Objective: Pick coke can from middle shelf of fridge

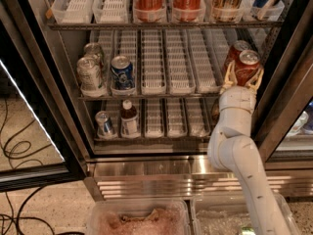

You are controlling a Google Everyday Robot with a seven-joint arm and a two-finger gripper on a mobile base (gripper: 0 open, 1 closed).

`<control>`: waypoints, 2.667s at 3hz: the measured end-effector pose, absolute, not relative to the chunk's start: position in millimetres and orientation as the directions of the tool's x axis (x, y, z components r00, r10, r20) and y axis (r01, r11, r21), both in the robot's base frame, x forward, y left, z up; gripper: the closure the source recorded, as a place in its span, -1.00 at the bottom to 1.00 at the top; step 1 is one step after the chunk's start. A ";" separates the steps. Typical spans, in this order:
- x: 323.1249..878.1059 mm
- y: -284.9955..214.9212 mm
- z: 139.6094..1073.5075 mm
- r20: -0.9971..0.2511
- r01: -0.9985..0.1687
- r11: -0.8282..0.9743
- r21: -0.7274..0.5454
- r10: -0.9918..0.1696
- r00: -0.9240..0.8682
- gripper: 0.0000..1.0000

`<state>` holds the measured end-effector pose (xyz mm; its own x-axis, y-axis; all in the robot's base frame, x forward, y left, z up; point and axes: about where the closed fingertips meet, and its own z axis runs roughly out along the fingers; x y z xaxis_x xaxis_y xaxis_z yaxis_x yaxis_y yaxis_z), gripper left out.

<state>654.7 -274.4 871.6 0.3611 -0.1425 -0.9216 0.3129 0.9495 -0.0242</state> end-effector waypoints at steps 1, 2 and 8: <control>644.2 -278.7 876.9 -0.931 0.269 0.957 -0.111 -0.194 0.308 1.00; 628.9 -293.3 888.9 -0.910 0.230 0.934 -0.274 -0.329 0.253 1.00; 605.9 -271.9 890.2 -0.929 -0.013 0.956 -0.292 -0.280 0.242 1.00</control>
Offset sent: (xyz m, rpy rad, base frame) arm -0.0371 -0.0056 -0.0082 -0.1846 0.3535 0.3450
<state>605.9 -271.9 890.2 0.2420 -0.2799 -0.9290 -0.0132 0.9564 -0.2916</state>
